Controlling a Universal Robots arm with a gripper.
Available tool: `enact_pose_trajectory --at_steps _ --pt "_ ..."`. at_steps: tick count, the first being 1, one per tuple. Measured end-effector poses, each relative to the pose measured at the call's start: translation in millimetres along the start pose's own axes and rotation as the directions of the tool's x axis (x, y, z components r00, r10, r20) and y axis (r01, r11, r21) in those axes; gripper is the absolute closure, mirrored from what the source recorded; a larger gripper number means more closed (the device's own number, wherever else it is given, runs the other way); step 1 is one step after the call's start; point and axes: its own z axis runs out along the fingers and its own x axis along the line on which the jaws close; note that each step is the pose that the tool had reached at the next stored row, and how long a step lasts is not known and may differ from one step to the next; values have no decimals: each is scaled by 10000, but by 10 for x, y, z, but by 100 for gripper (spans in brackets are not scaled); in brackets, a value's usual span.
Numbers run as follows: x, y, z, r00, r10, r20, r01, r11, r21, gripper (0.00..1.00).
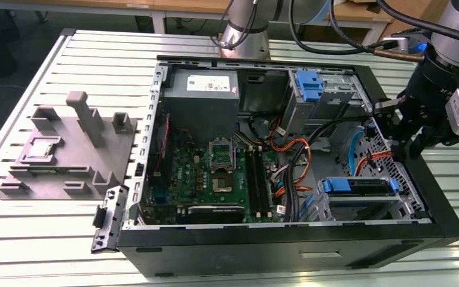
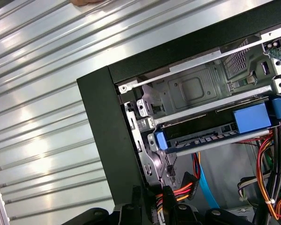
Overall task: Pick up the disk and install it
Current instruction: 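Insert the first disk wire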
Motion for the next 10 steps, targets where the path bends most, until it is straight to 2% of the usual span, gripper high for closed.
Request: enact_pose_trajectory --at_steps 2,3,8,10 --pt "-1 -2 0 10000 0 0 0 10000 0 70" --pt "-1 -2 0 10000 0 0 0 10000 -1 77" --pt "-4 -13 0 10000 -4 -6 4 10000 -14 77" --pt "-8 -22 0 10000 -7 -33 7 10000 -21 77"
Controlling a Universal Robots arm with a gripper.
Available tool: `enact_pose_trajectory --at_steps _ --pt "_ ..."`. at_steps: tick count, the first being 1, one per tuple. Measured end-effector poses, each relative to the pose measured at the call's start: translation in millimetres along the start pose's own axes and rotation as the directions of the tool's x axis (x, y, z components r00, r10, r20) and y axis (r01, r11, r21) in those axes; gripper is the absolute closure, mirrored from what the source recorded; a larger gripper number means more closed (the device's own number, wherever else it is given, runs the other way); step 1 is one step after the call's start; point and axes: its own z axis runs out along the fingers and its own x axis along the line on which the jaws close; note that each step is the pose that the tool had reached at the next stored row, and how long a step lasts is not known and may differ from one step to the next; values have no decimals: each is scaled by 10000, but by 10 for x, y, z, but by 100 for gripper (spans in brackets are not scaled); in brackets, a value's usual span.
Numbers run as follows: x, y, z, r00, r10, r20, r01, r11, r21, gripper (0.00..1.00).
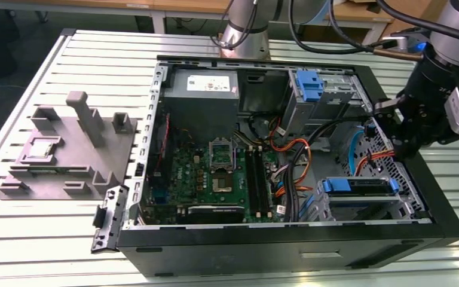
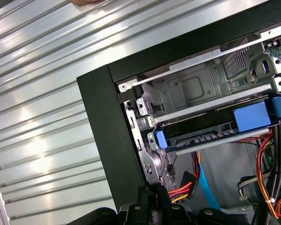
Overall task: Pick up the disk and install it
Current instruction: 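Insert the first disk wire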
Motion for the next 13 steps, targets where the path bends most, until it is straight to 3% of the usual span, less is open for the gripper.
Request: enact_pose_trajectory --at_steps 4,10,13 --pt "-3 -7 3 9999 -25 -164 25 10000 -2 77" --pt "-8 -6 5 9998 -29 -204 29 10000 14 77" --pt "-19 -2 8 9997 -30 -262 31 10000 33 76"
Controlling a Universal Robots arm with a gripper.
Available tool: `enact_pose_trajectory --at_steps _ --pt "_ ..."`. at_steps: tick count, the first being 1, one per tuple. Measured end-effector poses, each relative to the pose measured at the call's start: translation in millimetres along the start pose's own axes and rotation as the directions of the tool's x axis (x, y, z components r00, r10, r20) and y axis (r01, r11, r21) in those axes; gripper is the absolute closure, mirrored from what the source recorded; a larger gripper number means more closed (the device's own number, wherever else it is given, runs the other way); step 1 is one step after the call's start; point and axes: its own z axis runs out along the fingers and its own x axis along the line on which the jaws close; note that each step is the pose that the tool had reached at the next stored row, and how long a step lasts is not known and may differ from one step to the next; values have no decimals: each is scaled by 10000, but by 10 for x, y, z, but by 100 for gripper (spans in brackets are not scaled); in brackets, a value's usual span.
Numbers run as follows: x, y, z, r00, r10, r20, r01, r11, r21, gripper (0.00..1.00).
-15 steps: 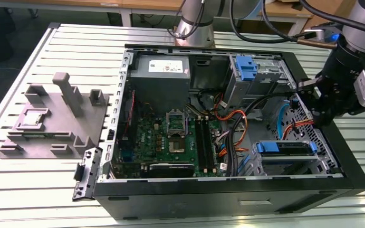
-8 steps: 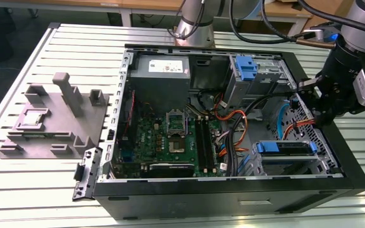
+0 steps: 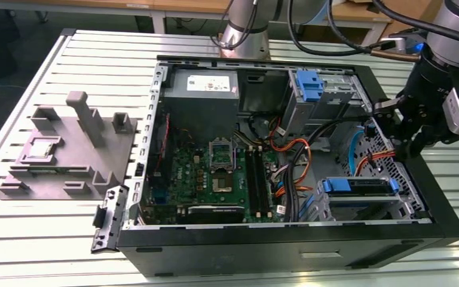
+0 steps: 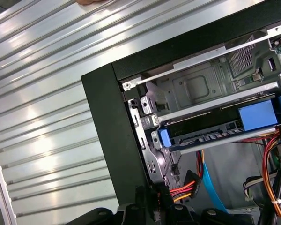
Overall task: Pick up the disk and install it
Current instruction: 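Insert the first disk wire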
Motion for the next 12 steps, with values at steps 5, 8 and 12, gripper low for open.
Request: enact_pose_trajectory --at_steps 5,8,12 --pt "-15 5 11 9999 -24 -103 25 10000 41 70" --pt "-21 7 14 9999 -26 -122 27 10000 47 70" --pt "-22 7 15 9999 -26 -125 27 10000 44 78"
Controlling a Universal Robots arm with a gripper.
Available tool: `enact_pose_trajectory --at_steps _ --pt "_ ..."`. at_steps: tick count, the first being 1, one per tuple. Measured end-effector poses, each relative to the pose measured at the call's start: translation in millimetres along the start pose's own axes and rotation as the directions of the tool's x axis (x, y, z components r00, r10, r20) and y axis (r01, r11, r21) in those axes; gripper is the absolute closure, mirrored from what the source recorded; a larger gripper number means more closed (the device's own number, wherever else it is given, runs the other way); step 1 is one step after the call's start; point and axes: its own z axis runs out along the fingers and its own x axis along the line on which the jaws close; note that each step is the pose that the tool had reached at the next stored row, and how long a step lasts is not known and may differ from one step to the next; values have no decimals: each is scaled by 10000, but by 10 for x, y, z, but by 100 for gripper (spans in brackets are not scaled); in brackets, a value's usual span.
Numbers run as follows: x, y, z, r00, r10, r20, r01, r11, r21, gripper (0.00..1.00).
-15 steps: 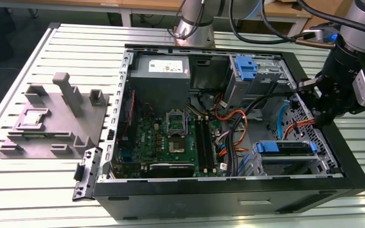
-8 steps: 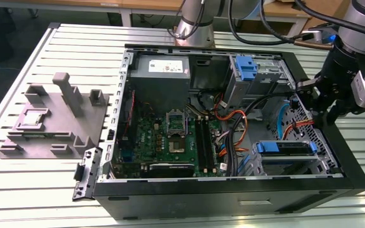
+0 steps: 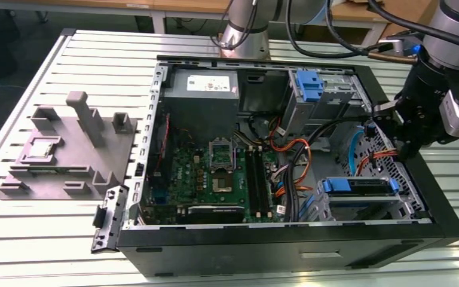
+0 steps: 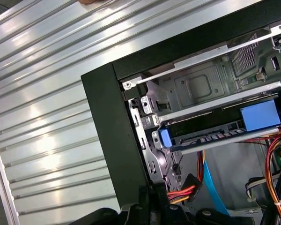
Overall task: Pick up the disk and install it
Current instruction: 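Insert the first disk wire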
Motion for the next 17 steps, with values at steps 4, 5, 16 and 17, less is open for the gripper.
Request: enact_pose_trajectory --at_steps 4,5,16,17 --pt "15 -5 -59 10000 2 4 -2 10000 4 83" --pt "21 -7 -82 10000 1 5 -1 10000 2 83" --pt "1 7 -110 10000 -3 6 3 10000 -3 83" --pt "1 7 -110 10000 -3 5 3 10000 -3 83"
